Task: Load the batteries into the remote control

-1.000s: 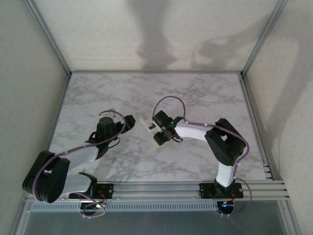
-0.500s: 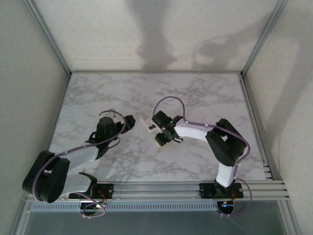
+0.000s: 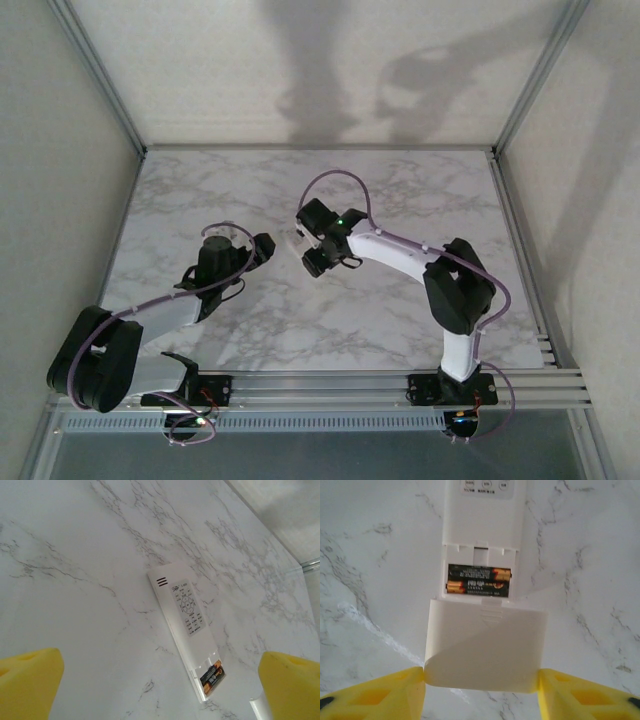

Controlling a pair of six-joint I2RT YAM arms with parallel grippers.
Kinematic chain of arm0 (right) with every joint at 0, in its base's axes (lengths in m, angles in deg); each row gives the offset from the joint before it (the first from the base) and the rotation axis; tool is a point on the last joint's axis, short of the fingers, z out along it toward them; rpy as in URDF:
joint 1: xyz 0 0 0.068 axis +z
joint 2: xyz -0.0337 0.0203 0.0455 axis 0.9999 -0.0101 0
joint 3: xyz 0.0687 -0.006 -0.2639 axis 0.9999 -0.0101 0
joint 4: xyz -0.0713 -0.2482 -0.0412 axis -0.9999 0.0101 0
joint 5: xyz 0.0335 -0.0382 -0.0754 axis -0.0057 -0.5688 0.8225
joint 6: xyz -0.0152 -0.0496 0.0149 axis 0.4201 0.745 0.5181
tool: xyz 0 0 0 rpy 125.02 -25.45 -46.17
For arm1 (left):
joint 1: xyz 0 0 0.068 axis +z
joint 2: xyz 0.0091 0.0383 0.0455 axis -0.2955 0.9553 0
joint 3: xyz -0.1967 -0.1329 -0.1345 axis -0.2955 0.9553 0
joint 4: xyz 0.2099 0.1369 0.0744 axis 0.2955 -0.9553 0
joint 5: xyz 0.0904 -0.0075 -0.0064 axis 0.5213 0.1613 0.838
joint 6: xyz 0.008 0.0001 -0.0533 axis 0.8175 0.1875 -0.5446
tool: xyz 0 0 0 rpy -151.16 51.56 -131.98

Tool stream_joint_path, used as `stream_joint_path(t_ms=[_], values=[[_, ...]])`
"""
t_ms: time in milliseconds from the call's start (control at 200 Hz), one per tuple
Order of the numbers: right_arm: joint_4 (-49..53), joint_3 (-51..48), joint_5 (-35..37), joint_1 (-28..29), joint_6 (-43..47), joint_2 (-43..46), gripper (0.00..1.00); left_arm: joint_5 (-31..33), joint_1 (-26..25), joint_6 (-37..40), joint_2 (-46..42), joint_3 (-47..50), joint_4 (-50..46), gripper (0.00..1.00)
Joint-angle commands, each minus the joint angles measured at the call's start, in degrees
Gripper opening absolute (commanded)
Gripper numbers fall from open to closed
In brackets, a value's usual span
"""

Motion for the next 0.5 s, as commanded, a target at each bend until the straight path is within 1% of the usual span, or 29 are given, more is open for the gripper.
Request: stream_joint_path(t_ms=[0,175,496], values=[[7.0,4.2,-0.7,0.4,-0.8,-4.0,0.59,2.3,1.1,-0.4,-1.4,-0.8,-1.5,1.0],[9.4,9.2,-0.1,0.4,-0.5,-8.0,0.6,2.1,3.2,-1.3,-2.4,0.1,-1.8,1.0],[12.8,16.3,0.8,0.4,0.3,-13.9,0.6,1.7,4.0,-1.4,-3.7,0.8,-2.2,1.0]])
